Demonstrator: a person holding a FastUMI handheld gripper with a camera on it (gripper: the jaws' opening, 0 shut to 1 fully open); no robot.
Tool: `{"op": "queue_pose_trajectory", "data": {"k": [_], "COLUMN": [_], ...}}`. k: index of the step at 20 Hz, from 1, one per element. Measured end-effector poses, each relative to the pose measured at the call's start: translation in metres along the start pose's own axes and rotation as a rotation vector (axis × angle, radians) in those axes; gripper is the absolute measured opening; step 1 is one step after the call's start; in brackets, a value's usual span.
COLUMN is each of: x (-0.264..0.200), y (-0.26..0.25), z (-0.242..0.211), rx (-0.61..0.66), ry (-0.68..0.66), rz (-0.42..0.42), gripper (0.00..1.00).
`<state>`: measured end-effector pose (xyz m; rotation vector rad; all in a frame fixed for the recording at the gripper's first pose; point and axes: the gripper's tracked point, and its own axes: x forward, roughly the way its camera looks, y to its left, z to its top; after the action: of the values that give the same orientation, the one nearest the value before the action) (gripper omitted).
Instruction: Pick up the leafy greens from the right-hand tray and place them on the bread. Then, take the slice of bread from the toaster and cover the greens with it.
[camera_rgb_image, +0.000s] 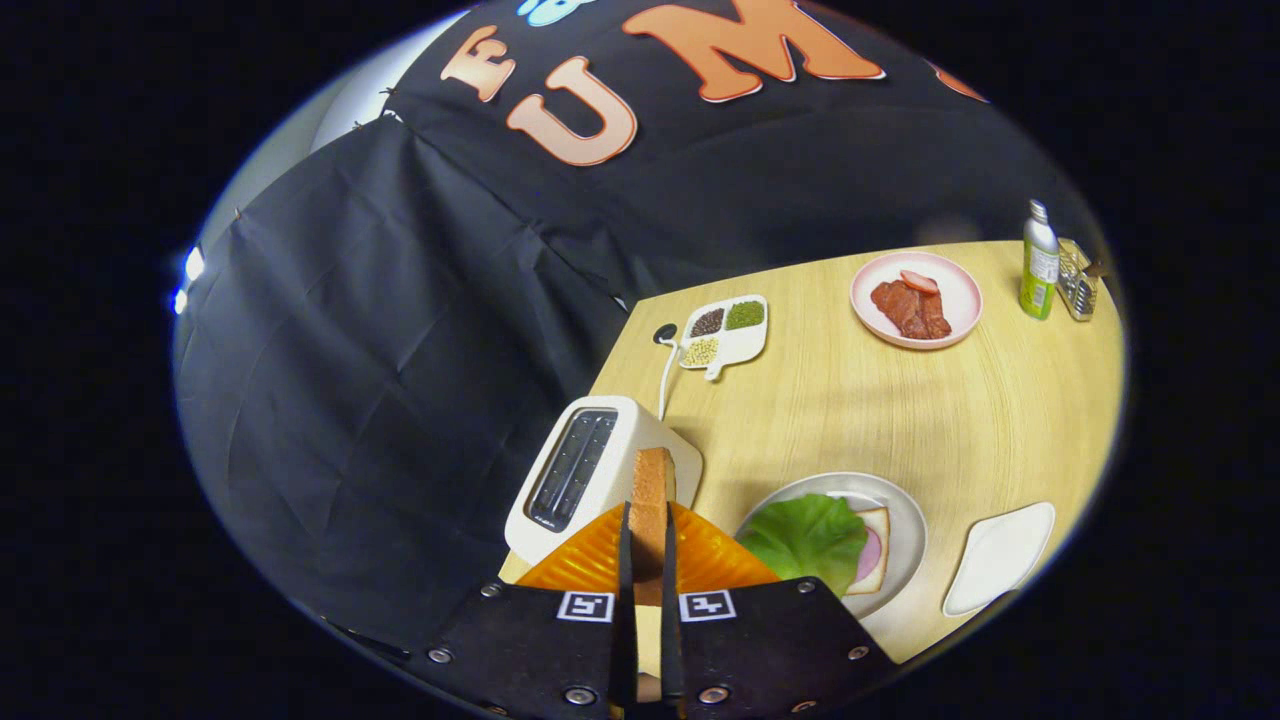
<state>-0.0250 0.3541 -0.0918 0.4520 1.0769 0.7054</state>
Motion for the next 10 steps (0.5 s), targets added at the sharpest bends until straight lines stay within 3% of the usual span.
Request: {"op": "queue_pose_trajectory", "data": {"k": [10], "x": [0.006], "y": [-0.064], "z": [-0.046], "rx": [0.065], "ry": [0.049], "rz": [0.036], "gripper": [0.10]}}
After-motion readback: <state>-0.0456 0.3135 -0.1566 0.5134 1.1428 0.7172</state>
